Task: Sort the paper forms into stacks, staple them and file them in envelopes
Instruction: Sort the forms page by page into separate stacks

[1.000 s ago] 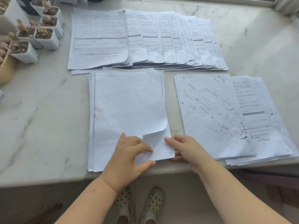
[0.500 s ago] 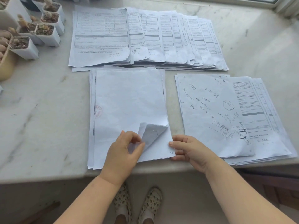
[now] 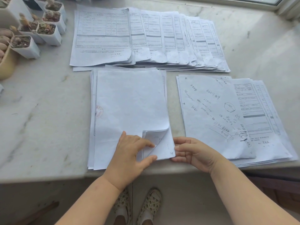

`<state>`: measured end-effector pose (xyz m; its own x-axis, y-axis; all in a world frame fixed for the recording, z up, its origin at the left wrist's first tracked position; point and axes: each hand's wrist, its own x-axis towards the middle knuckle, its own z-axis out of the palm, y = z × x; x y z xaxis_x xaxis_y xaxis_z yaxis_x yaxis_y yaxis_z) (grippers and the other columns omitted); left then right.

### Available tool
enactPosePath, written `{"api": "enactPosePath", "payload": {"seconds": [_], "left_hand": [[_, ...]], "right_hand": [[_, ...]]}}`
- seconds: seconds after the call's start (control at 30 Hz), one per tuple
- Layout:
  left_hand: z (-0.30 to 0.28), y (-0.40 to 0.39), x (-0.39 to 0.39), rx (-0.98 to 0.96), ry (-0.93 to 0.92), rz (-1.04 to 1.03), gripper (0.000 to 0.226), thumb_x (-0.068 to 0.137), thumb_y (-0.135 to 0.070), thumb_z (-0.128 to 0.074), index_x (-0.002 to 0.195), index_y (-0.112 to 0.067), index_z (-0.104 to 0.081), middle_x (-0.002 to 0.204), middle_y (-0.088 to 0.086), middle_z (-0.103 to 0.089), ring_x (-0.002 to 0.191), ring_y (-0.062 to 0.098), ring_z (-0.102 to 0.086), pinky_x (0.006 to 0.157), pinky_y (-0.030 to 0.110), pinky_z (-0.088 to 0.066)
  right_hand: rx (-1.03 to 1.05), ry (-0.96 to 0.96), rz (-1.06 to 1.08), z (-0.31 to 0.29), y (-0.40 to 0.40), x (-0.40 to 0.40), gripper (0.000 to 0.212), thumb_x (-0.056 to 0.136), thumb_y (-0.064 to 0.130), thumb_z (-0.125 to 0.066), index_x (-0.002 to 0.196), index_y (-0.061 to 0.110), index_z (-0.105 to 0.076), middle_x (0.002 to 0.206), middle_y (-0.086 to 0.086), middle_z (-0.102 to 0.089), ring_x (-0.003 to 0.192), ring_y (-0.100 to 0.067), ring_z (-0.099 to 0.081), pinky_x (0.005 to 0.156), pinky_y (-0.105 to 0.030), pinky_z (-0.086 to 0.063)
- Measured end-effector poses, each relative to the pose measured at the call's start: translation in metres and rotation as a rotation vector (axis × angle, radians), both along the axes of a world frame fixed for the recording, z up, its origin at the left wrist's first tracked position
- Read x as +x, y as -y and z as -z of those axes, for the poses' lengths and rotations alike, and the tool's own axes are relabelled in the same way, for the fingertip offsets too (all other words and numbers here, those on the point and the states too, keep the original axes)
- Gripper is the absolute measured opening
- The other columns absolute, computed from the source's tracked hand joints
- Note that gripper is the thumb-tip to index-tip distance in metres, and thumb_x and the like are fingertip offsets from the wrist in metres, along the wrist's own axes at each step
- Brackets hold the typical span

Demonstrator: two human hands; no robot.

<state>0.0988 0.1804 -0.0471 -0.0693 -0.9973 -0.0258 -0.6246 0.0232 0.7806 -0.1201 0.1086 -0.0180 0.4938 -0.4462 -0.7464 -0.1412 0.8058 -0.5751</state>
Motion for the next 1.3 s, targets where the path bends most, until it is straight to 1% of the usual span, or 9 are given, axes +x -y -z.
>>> {"api": "enactPosePath", "payload": {"seconds": [0.2,0.47,0.57,0.7,0.8,0.9,1.03,1.17,1.3], "left_hand": [[0.0,0.002,-0.002,-0.013,0.036,0.03,0.037,0.068,-0.063,-0.065,0.092,-0.036,-0.064,0.082,-0.02,-0.053,0.085,0.001,-0.042,0.105,0.051,-0.03],[-0.003,0.003,0.004,0.035,-0.163,-0.055,0.014,0.079,-0.049,-0.055,0.084,-0.039,-0.064,0.086,-0.013,-0.062,0.087,0.006,-0.056,0.111,0.01,-0.001],[-0.002,0.001,-0.002,0.043,-0.234,-0.21,0.011,0.079,-0.045,-0.047,0.078,-0.037,-0.056,0.078,-0.006,-0.062,0.079,0.009,-0.058,0.111,0.011,-0.018],[-0.004,0.0,-0.012,0.067,-0.281,-0.317,0.033,0.083,-0.021,-0.061,0.108,-0.036,-0.045,0.07,-0.012,-0.062,0.076,0.005,-0.058,0.067,0.005,-0.037],[-0.007,0.001,-0.007,0.152,-0.438,-0.366,0.043,0.087,-0.013,-0.063,0.123,-0.03,-0.047,0.072,-0.01,-0.068,0.079,0.004,-0.063,0.076,0.003,-0.04],[-0.014,0.003,0.001,0.227,-0.645,-0.374,0.024,0.077,-0.016,-0.058,0.101,-0.018,-0.064,0.088,-0.004,-0.075,0.087,0.007,-0.069,0.077,0.014,-0.049],[-0.019,0.006,0.008,0.324,-0.655,-0.329,0.021,0.074,-0.013,-0.057,0.094,-0.011,-0.066,0.088,0.004,-0.074,0.086,0.012,-0.067,0.077,0.019,-0.051],[-0.029,0.01,0.009,0.381,-0.559,-0.269,0.025,0.076,-0.028,-0.061,0.092,-0.011,-0.069,0.087,0.002,-0.072,0.085,0.015,-0.065,0.075,0.019,-0.049],[-0.045,0.011,-0.001,0.358,-0.275,-0.202,0.05,0.068,-0.061,-0.059,0.097,-0.022,-0.069,0.099,-0.021,-0.064,0.092,-0.011,-0.055,0.081,0.002,-0.035]], "right_hand": [[0.011,-0.001,0.002,-0.001,0.001,0.0,0.035,0.073,0.012,-0.066,0.107,0.016,-0.075,0.108,-0.011,-0.073,0.088,-0.016,-0.071,0.078,-0.024,-0.058],[0.001,-0.016,-0.014,0.004,0.001,-0.001,0.039,0.076,0.017,-0.067,0.115,0.014,-0.07,0.113,-0.01,-0.072,0.092,-0.018,-0.07,0.08,-0.025,-0.058],[0.02,-0.016,0.006,0.004,0.0,-0.002,0.039,0.075,0.01,-0.065,0.114,0.012,-0.069,0.108,-0.01,-0.073,0.085,-0.017,-0.071,0.075,-0.024,-0.058],[-0.258,-0.345,0.0,-0.001,-0.006,0.005,0.021,0.09,0.003,-0.06,0.108,0.012,-0.068,0.086,-0.002,-0.073,0.066,-0.009,-0.065,0.065,-0.024,-0.054],[-0.518,-0.518,0.2,-0.019,-0.001,0.009,0.013,0.095,0.011,-0.055,0.098,0.009,-0.068,0.068,-0.002,-0.068,0.059,-0.011,-0.061,0.058,-0.023,-0.051],[-0.186,-0.306,0.224,-0.035,0.015,0.023,0.036,0.102,0.035,-0.046,0.102,0.005,-0.066,0.079,-0.011,-0.074,0.068,-0.02,-0.069,0.061,-0.027,-0.055],[0.02,-0.309,0.044,-0.028,0.032,0.046,0.061,0.096,0.059,-0.042,0.11,0.004,-0.063,0.093,-0.017,-0.075,0.077,-0.024,-0.073,0.064,-0.029,-0.059],[-0.01,-0.289,-0.036,-0.028,0.044,0.053,0.039,0.094,0.039,-0.06,0.112,0.005,-0.062,0.092,-0.015,-0.072,0.074,-0.023,-0.071,0.061,-0.028,-0.058],[-0.134,-0.415,-0.191,-0.033,0.054,0.06,0.022,0.089,-0.001,-0.044,0.103,0.002,-0.061,0.096,-0.016,-0.07,0.081,-0.03,-0.071,0.075,-0.039,-0.06]]}}
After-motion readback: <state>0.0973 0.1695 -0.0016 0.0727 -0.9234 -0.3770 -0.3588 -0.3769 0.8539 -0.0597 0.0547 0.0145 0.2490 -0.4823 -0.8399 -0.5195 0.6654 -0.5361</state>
